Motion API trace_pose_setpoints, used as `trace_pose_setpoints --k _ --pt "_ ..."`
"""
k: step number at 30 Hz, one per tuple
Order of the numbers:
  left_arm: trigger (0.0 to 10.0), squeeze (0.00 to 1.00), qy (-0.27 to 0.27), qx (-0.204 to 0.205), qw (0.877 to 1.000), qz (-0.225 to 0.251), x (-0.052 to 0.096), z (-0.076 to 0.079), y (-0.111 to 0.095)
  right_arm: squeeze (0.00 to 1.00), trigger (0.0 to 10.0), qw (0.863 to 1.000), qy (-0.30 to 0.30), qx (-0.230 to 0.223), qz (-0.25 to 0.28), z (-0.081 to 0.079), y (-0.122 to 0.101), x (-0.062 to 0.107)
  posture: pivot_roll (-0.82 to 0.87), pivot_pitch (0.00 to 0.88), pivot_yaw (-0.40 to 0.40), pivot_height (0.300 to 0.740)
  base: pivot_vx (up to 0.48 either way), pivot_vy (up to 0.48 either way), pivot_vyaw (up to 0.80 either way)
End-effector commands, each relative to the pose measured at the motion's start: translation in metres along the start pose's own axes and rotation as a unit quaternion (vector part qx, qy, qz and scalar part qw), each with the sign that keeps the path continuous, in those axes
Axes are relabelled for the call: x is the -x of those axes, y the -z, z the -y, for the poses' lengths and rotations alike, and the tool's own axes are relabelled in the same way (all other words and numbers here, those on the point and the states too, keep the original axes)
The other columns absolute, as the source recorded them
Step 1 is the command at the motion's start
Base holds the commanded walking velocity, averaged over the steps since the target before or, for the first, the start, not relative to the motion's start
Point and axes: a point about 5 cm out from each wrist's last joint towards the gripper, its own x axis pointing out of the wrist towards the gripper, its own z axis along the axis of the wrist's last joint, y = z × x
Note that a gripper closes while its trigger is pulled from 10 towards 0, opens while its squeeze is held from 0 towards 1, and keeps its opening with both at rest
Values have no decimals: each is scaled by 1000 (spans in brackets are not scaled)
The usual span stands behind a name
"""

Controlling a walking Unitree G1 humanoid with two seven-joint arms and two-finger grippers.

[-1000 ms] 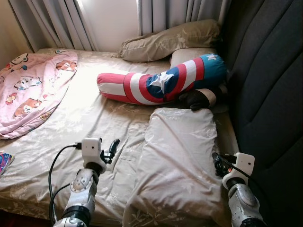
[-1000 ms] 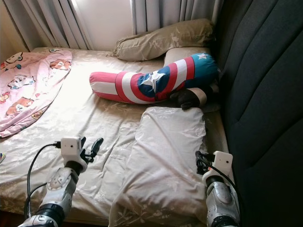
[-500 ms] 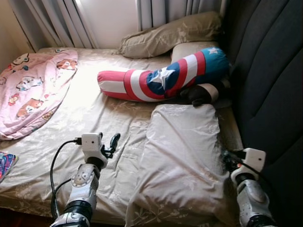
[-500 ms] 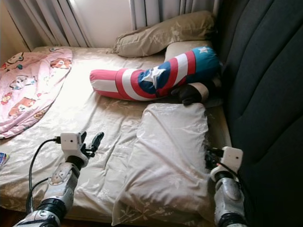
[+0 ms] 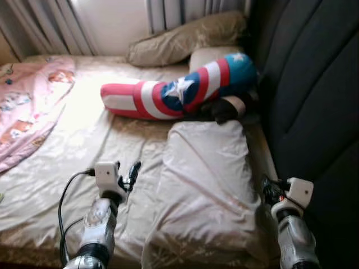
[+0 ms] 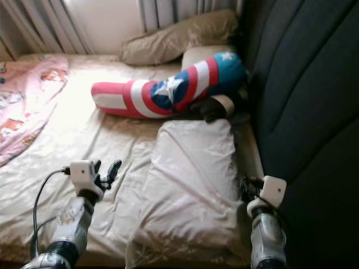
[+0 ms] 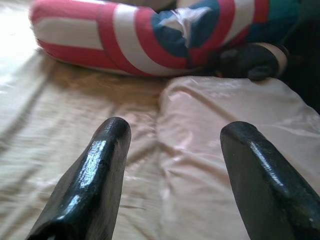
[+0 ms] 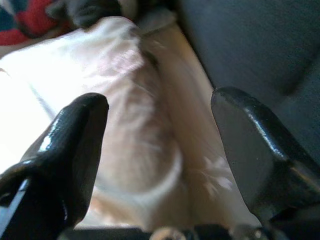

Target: Clean up the room

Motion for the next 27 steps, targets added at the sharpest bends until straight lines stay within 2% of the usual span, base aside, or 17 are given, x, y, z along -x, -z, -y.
trace_pose_setpoints --k 1,3,8,12,16,22,27 --pt "10000 0 -11 -3 1000 2 4 -4 1 0 10000 1000 3 1 25 -2 -7 -1 -179 125 14 740 0 0 0" --pt "10000 0 -10 -3 1000 1 4 -2 3 0 10000 1000 7 -4 29 -1 -8 0 -171 122 8 740 0 0 0" --pt "10000 0 -3 -3 1000 13 8 3 2 0 10000 999 -21 2 27 -12 -7 0 -128 130 -8 740 0 0 0" --pt "10000 0 -1 -6 1000 20 15 4 3 0 10000 999 -26 3 24 -15 -5 1 -107 137 -14 740 0 0 0" --pt "10000 0 3 -11 1000 23 22 2 1 0 10000 999 -37 2 16 -20 -3 2 -108 153 -13 740 251 0 0" --pt "10000 0 8 -18 1000 23 25 1 -1 0 10000 999 -42 -6 14 -21 -1 6 -105 169 -9 740 264 0 -669" --pt "10000 0 20 -37 999 23 26 -3 -8 0 10000 999 -47 2 23 -24 -3 10 -98 172 -20 740 267 0 0"
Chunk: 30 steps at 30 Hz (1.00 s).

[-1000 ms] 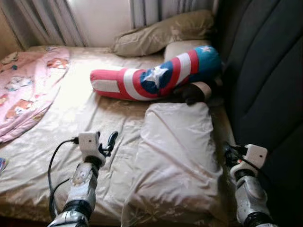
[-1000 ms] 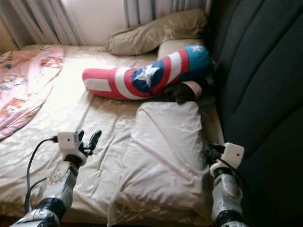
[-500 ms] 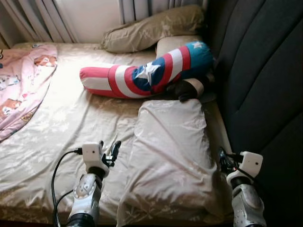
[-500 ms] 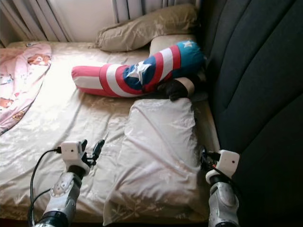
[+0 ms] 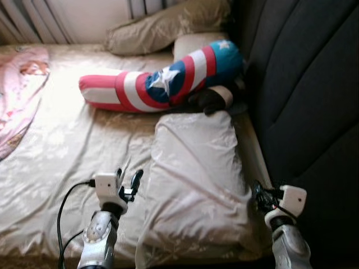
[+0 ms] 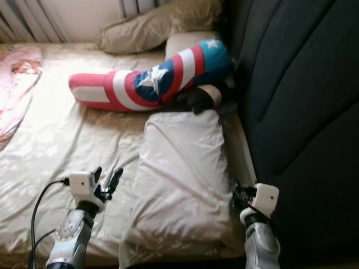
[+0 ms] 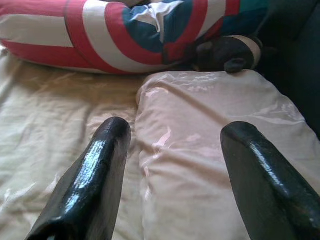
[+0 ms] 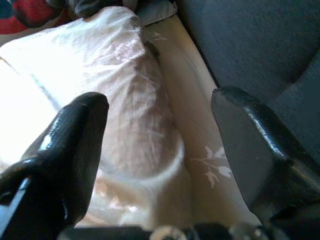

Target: Clean up the room

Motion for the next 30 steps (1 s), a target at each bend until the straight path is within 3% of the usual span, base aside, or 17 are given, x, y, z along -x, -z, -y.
trace_pose_setpoints --k 1,5,12,22,30 --pt "10000 0 -9 -5 1000 -11 5 -9 1 0 10000 1000 -5 2 3 -3 -3 -1 -93 181 -24 740 270 0 0" --pt "10000 0 -16 -5 1000 -6 6 -14 -4 0 10000 1000 -13 3 2 -8 -3 -1 -92 192 -23 740 133 0 0" --pt "10000 0 15 2 1000 -20 6 -5 -3 0 10000 1000 -28 7 -3 -16 -4 -3 -83 204 -20 740 0 0 0" --pt "10000 0 21 12 1000 -19 0 5 -5 0 10000 1000 -19 3 5 -15 -7 -2 -92 215 -21 740 0 0 0" --pt "10000 0 4 20 1000 -17 -2 4 -5 0 10000 1000 -16 13 3 -15 -9 -3 -91 220 -29 740 0 0 0"
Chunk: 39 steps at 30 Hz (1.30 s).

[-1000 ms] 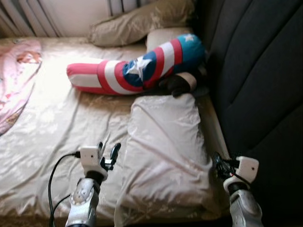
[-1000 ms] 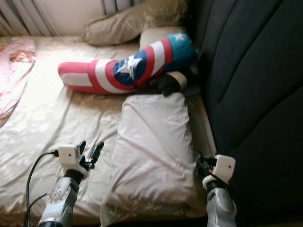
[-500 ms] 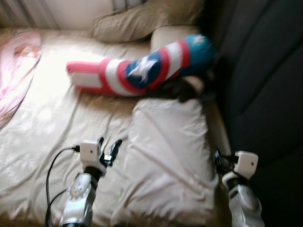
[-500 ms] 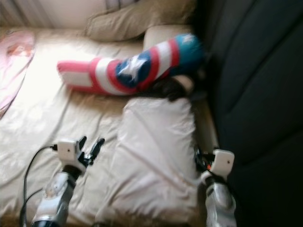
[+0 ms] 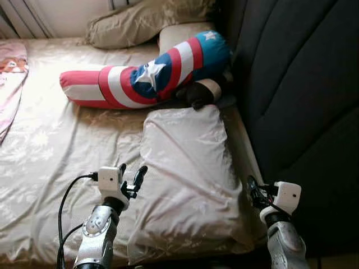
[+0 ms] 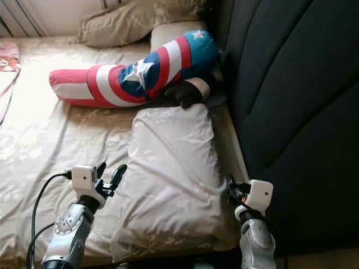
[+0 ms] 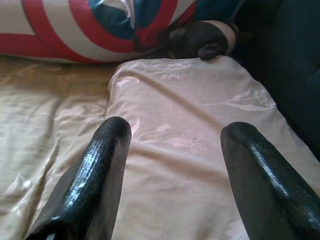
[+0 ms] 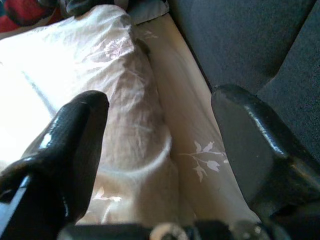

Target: Clean up the room

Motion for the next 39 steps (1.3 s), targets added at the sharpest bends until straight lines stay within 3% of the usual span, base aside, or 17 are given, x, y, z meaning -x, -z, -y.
trace_pose_setpoints --k 1,3,8,13,20,27,39 --pt "10000 0 -9 6 1000 -5 2 -2 2 0 10000 1000 -1 3 -3 1 0 1 -91 220 -29 740 0 0 0" --pt "10000 0 -14 6 1000 -4 0 -3 1 0 10000 1000 -13 25 -11 -2 1 0 -94 220 -29 740 0 0 0" --pt "10000 0 -25 6 1000 -1 -2 -6 -1 0 10000 999 -27 30 -24 -4 1 -3 -96 219 -30 735 0 0 0" --pt "10000 0 -32 -2 999 -4 -5 -7 -1 0 10000 999 -28 26 -23 -2 0 -4 -92 220 -31 700 0 0 0" --pt "10000 0 -33 4 999 -3 -8 -3 0 0 10000 999 -36 22 -21 -5 0 -3 -97 224 -29 700 0 0 0" --pt "10000 0 -43 1 999 4 -11 -7 -4 0 10000 998 -54 25 -31 -9 4 -2 -92 224 -30 676 0 0 0" --pt "10000 0 -48 6 999 -4 -9 -10 -2 0 10000 997 -63 24 -28 -9 0 -4 -96 227 -36 676 0 0 0"
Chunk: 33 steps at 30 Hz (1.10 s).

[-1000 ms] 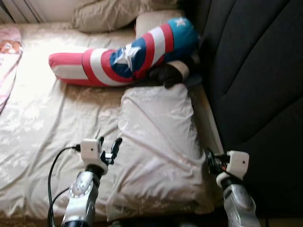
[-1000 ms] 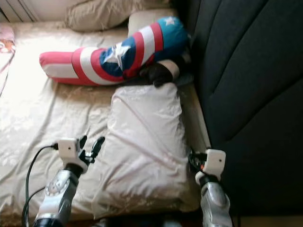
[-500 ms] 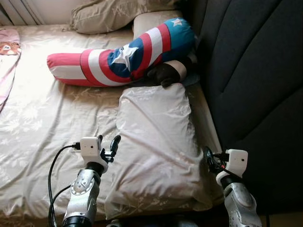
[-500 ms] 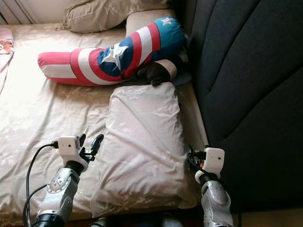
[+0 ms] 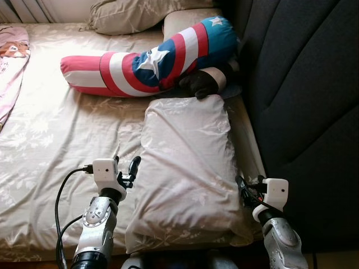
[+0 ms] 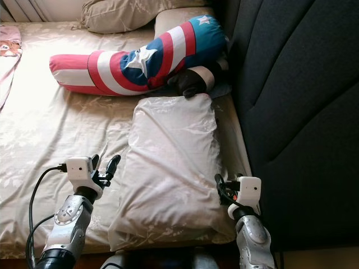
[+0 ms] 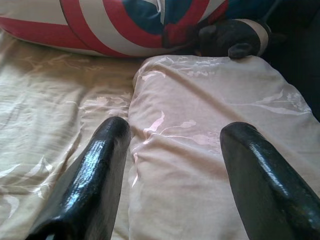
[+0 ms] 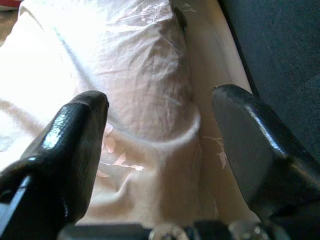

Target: Clean up the room

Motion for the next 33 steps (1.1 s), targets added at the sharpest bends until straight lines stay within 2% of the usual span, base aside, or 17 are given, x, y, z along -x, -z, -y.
trace_pose_setpoints --k 1,2,6,23,33 --pt "10000 0 -6 1 1000 -21 5 -2 9 0 10000 1000 3 2 -7 3 1 1 -96 228 -36 676 0 0 0" --pt "10000 0 -5 1 1000 -21 5 -2 9 0 10000 1000 -3 20 -20 3 2 -1 -96 229 -37 671 0 0 0" --pt "10000 0 -5 3 1000 -17 4 -1 7 0 10000 1000 -16 16 -5 0 -1 -1 -99 229 -38 652 0 0 0" --pt "10000 0 -6 11 1000 -24 2 2 7 0 10000 1000 -9 10 -2 4 -2 1 -96 231 -43 652 0 0 0" --pt "10000 0 1 13 1000 -20 -1 2 2 0 10000 1000 -12 5 -6 1 -2 -2 -92 233 -40 652 25 0 0"
